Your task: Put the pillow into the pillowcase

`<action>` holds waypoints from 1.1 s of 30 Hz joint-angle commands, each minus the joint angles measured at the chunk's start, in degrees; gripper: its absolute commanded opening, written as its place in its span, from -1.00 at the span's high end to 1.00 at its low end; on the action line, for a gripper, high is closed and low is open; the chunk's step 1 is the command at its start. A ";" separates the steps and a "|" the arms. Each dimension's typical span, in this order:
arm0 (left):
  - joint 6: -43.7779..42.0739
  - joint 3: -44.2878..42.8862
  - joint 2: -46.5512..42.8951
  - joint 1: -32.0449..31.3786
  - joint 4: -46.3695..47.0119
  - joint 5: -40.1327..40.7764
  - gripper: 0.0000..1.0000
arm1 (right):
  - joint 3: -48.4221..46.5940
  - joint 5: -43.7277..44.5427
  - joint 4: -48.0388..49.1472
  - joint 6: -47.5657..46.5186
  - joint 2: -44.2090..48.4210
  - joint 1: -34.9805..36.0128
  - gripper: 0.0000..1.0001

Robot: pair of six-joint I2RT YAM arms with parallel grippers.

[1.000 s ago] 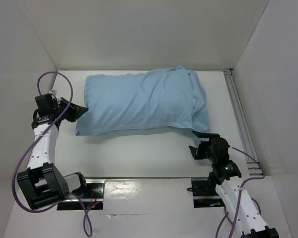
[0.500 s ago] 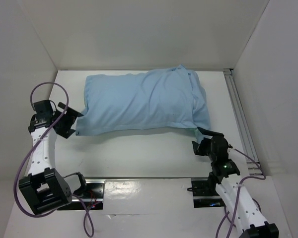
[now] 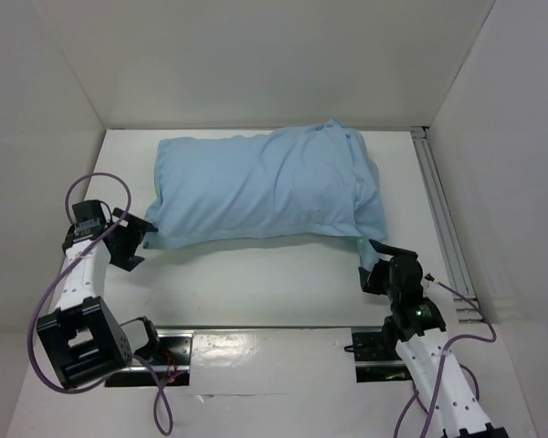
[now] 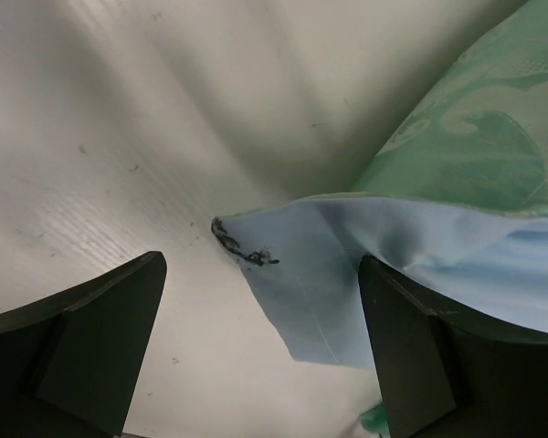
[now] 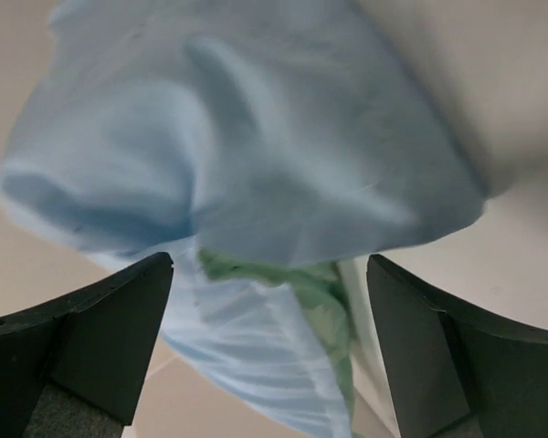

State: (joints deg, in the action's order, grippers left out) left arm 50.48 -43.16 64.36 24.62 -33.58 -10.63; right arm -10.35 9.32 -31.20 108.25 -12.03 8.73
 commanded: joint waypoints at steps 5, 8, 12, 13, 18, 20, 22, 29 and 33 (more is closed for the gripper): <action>5.94 3.87 4.72 0.78 19.07 -16.86 -1.00 | 4.20 -1.32 24.14 -0.40 -17.30 -0.29 -0.89; 5.95 4.40 6.21 0.78 21.71 -20.47 -0.54 | 4.20 -1.32 29.61 -0.40 -23.99 -0.29 -0.76; 5.33 4.40 6.22 0.78 22.68 -23.02 1.00 | 2.26 2.62 31.02 -3.64 -26.38 -0.29 -0.09; 5.33 3.53 5.61 1.30 22.68 -23.03 1.00 | 0.87 4.28 29.81 -3.66 -26.38 -0.29 0.38; 6.47 -2.09 3.49 2.45 16.37 -21.53 1.00 | -5.46 7.72 23.92 -14.25 -25.15 -5.37 1.00; 7.52 -2.80 2.27 2.45 15.57 -22.06 1.00 | -10.88 8.25 21.63 -18.75 -25.75 -7.32 1.00; 9.55 -3.51 1.38 2.45 15.57 -23.29 1.00 | -17.47 9.57 20.83 -26.66 -27.59 -9.43 1.00; 13.59 -13.51 0.33 2.45 17.41 -24.43 1.00 | -44.29 12.65 21.97 -47.76 -40.95 -10.14 1.00; 15.08 -24.84 1.37 3.68 20.92 -27.68 1.00 | -59.32 8.88 24.16 -56.55 -46.76 -10.75 1.00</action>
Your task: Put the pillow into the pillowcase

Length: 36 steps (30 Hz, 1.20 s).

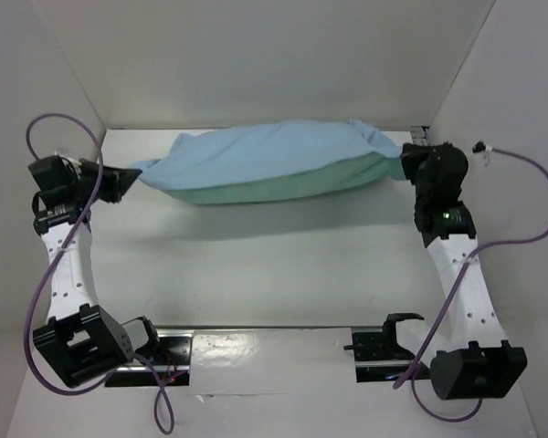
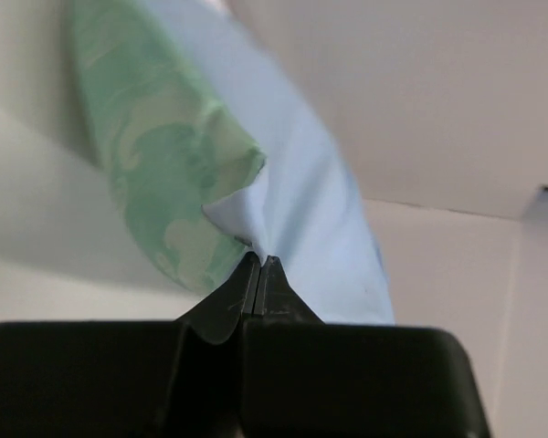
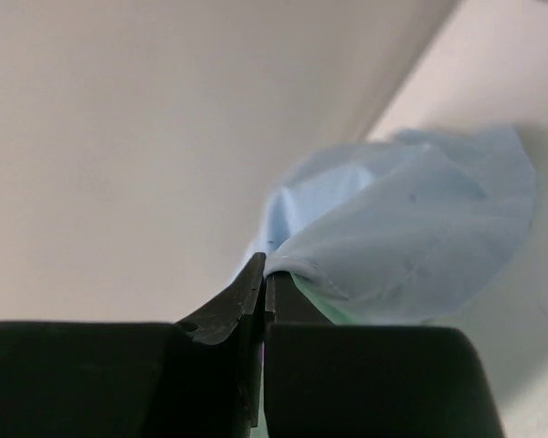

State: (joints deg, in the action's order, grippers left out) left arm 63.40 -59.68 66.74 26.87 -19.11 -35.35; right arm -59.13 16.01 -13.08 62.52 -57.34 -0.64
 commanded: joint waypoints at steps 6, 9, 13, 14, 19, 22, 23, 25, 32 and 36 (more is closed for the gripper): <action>10.42 -22.58 0.75 10.20 14.79 -8.14 1.00 | -32.42 3.14 4.21 -21.47 -3.74 -1.38 1.00; 18.59 -22.06 1.28 16.62 23.39 -13.24 1.00 | -37.10 7.53 4.29 -26.83 -2.34 -1.38 1.00; 19.14 -23.63 2.69 18.48 24.14 -15.27 1.00 | -39.83 9.56 3.06 -31.58 -1.63 -1.38 1.00; 17.22 -24.16 3.48 18.48 23.43 -15.27 1.00 | -39.83 9.57 3.06 -32.11 -1.63 -1.38 1.00; 5.18 -25.92 4.80 13.92 14.30 -8.08 1.00 | -31.85 6.85 5.69 -32.64 -6.20 -1.38 1.00; -1.16 -25.32 8.91 8.14 11.99 -1.14 1.00 | -25.54 5.44 9.02 -31.94 -10.92 -1.38 1.00; -3.08 -25.31 10.41 6.54 11.99 2.01 1.00 | -24.20 5.44 9.82 -31.41 -12.52 -1.38 1.00; -6.16 -26.27 14.19 1.64 11.99 5.01 1.00 | -24.18 4.04 8.35 -30.63 -19.34 -1.38 1.00; -24.80 -57.54 40.56 -11.47 -13.10 14.85 0.24 | -32.54 -1.77 0.07 -29.83 -34.68 -1.38 -0.74; -28.06 -58.28 35.32 -13.34 -14.90 21.11 -0.48 | -34.20 -1.77 -3.52 -32.46 -33.98 -0.76 -1.00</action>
State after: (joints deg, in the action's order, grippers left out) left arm 42.68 -113.03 110.41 14.68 -30.11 -21.12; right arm -86.52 13.13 -17.28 32.56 -97.01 -1.39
